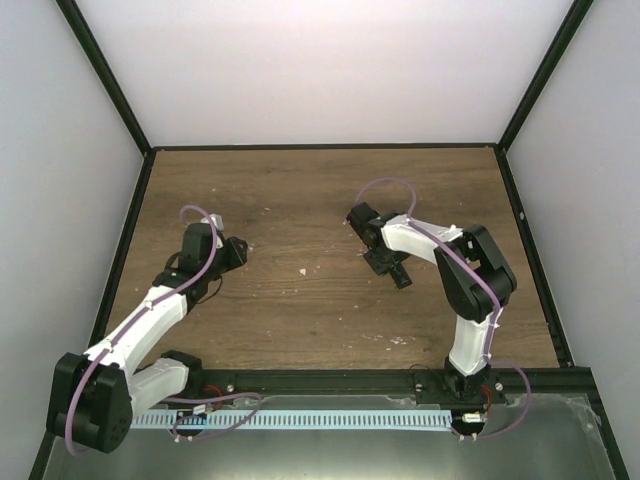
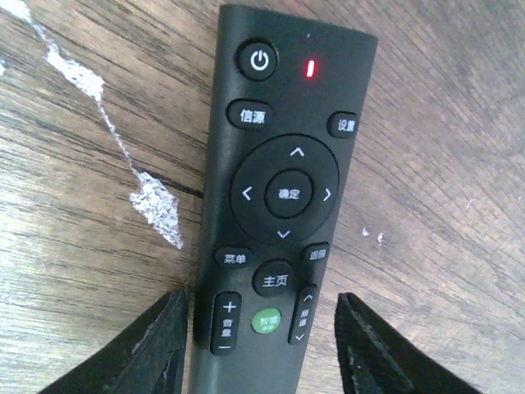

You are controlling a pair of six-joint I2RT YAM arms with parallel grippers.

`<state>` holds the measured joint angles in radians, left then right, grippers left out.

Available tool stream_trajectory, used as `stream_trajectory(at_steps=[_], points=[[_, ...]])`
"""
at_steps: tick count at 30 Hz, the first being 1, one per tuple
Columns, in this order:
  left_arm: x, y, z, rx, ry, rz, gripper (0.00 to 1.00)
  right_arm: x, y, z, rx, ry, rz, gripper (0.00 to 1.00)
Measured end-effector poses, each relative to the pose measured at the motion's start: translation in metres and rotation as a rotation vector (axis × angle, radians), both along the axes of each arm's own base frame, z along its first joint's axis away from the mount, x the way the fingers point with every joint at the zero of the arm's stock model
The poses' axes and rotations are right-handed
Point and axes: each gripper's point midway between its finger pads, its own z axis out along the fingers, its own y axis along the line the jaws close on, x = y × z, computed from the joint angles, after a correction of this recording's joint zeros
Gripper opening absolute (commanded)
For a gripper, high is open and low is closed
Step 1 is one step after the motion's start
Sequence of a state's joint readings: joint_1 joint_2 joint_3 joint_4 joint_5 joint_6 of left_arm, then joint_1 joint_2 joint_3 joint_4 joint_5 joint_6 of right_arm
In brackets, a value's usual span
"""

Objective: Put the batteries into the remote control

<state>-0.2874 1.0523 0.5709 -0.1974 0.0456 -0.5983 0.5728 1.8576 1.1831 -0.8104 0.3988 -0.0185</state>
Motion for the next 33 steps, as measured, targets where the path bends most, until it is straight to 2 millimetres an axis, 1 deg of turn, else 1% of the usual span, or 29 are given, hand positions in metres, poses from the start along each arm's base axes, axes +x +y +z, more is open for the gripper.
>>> stream_trajectory(at_steps=[3, 7, 10, 12, 13, 14, 16, 18, 19, 21, 25, 28, 30, 33], points=[[0.0, 0.0, 0.0, 0.0, 0.0, 0.0, 0.41, 0.0, 0.002, 0.001, 0.011, -0.001, 0.004, 0.57], [0.0, 0.0, 0.002, -0.002, -0.006, 0.0, 0.42, -0.001, 0.014, 0.004, 0.084, 0.007, 0.026, 0.69], [0.0, 0.0, 0.009, -0.006, -0.028, -0.001, 0.42, -0.001, 0.026, 0.013, 0.163, -0.011, 0.049, 0.81], [-0.001, 0.001, 0.016, -0.006, -0.053, -0.002, 0.43, 0.0, 0.031, 0.023, 0.205, -0.037, 0.059, 0.85], [-0.001, 0.002, 0.02, -0.005, -0.068, 0.0, 0.46, 0.002, 0.033, 0.03, 0.23, -0.058, 0.065, 0.88], [-0.001, 0.003, 0.025, -0.002, -0.086, 0.002, 0.54, 0.004, 0.035, 0.036, 0.254, -0.076, 0.065, 0.91], [0.0, 0.005, 0.038, 0.007, -0.128, 0.004, 0.66, 0.008, 0.04, 0.049, 0.313, -0.112, 0.062, 0.99], [0.001, 0.01, 0.055, 0.018, -0.173, 0.026, 0.69, 0.015, 0.038, 0.063, 0.378, -0.159, 0.035, 1.0], [0.003, 0.014, 0.067, 0.027, -0.204, 0.046, 0.7, 0.02, 0.033, 0.07, 0.407, -0.183, 0.009, 1.0], [0.007, 0.02, 0.084, 0.044, -0.239, 0.074, 0.72, 0.03, 0.022, 0.082, 0.453, -0.226, -0.05, 1.0], [0.012, 0.031, 0.109, 0.079, -0.278, 0.135, 0.74, 0.049, -0.005, 0.098, 0.528, -0.303, -0.166, 1.0], [0.013, 0.038, 0.113, 0.1, -0.279, 0.166, 0.74, 0.056, -0.028, 0.101, 0.564, -0.334, -0.243, 1.0], [0.013, 0.04, 0.11, 0.112, -0.268, 0.178, 0.75, 0.059, -0.044, 0.099, 0.572, -0.344, -0.298, 1.0], [0.012, 0.043, 0.104, 0.127, -0.248, 0.188, 0.75, 0.06, -0.062, 0.093, 0.571, -0.345, -0.355, 1.0]])
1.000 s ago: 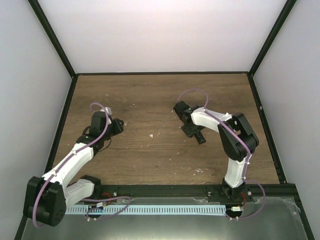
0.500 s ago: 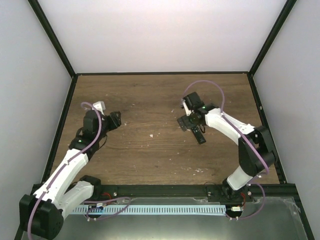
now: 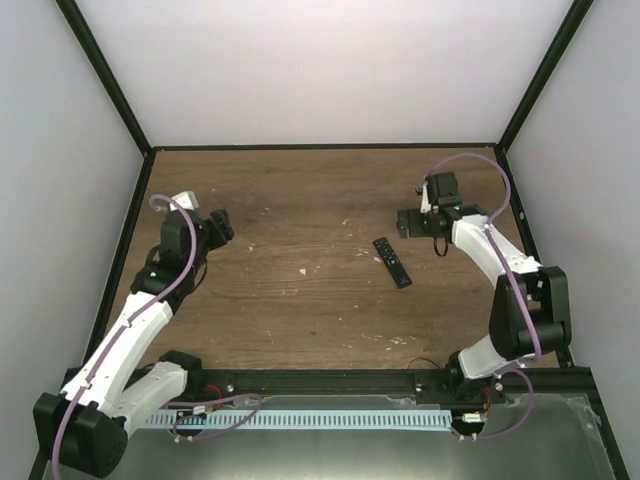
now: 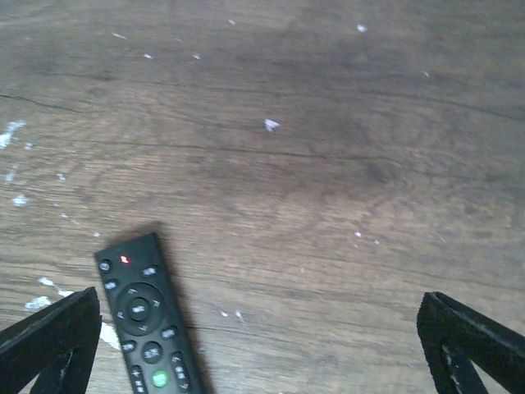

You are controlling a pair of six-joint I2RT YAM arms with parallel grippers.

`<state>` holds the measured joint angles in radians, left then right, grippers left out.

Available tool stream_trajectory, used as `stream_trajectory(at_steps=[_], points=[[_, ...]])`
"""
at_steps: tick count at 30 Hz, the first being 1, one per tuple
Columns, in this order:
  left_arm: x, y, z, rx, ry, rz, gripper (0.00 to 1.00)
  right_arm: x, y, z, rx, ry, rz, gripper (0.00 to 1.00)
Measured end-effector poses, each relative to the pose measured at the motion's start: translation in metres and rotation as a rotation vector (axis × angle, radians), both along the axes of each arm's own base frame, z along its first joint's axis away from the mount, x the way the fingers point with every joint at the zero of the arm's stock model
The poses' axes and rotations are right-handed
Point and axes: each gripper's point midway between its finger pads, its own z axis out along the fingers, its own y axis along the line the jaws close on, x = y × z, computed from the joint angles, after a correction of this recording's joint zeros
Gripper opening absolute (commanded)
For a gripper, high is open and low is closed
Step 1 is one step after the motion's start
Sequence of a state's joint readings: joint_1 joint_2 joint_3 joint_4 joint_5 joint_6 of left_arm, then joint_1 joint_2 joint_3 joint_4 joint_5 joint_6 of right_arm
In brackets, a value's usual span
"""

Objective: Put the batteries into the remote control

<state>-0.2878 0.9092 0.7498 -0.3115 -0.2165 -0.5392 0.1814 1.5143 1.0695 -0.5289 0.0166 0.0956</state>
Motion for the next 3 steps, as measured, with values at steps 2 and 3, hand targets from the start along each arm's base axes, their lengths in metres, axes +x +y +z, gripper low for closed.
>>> stream_trajectory(at_steps=[2, 3], points=[[0.0, 0.0009, -0.0024, 0.005, 0.009, 0.005, 0.75, -0.0023, -0.0076, -0.0041, 0.001, 0.009, -0.018, 1.0], [-0.0001, 0.0014, -0.0034, 0.007, 0.013, 0.007, 0.75, -0.0041, -0.0109, -0.0066, 0.001, 0.014, -0.026, 1.0]])
